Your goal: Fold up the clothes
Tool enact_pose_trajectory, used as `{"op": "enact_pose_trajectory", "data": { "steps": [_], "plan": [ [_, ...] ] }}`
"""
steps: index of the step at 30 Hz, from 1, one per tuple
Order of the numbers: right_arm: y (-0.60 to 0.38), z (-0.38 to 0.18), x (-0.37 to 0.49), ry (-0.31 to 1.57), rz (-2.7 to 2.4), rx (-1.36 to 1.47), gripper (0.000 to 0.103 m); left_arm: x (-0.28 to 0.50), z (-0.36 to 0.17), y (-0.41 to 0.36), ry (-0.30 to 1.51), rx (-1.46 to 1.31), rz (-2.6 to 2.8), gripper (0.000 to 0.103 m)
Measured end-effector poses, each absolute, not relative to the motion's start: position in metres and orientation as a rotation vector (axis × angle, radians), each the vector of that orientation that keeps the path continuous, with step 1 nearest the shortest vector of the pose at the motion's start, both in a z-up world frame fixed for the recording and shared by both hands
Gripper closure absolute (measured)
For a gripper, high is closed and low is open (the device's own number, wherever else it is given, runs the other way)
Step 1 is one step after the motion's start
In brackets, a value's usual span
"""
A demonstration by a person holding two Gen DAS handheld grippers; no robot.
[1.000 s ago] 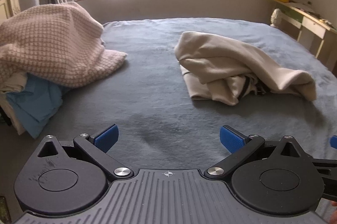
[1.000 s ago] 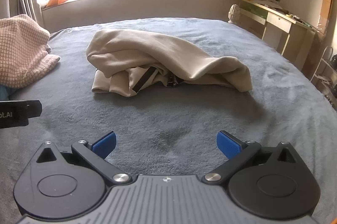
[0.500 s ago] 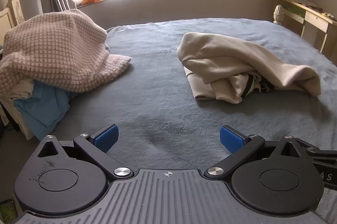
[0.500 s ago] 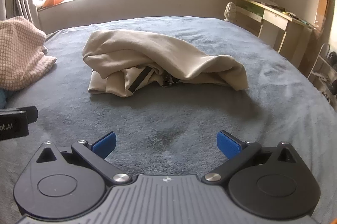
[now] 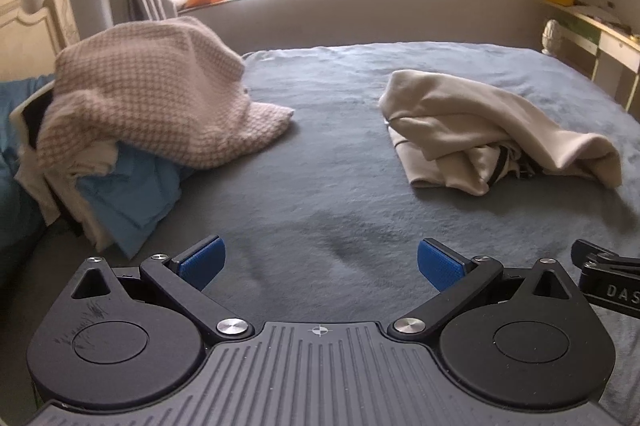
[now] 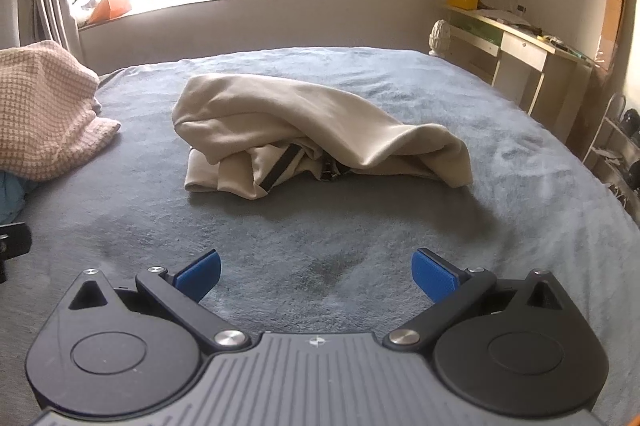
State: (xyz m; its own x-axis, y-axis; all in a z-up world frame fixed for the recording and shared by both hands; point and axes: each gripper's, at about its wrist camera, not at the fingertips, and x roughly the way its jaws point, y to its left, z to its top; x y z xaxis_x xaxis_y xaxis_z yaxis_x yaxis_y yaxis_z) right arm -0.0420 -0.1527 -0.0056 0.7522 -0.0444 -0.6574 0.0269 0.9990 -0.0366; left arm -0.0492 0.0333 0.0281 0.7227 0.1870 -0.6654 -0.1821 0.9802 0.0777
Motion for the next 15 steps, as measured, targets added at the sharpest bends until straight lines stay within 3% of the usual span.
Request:
{"op": "enact_pose_trajectory", "data": {
  "steps": [15],
  "plan": [
    [-0.138,0.001,-0.049,0.713,-0.071,-0.036,0.0,-0.06,0.033,0.038,0.714,-0.005,0.188,0.0]
  ]
}}
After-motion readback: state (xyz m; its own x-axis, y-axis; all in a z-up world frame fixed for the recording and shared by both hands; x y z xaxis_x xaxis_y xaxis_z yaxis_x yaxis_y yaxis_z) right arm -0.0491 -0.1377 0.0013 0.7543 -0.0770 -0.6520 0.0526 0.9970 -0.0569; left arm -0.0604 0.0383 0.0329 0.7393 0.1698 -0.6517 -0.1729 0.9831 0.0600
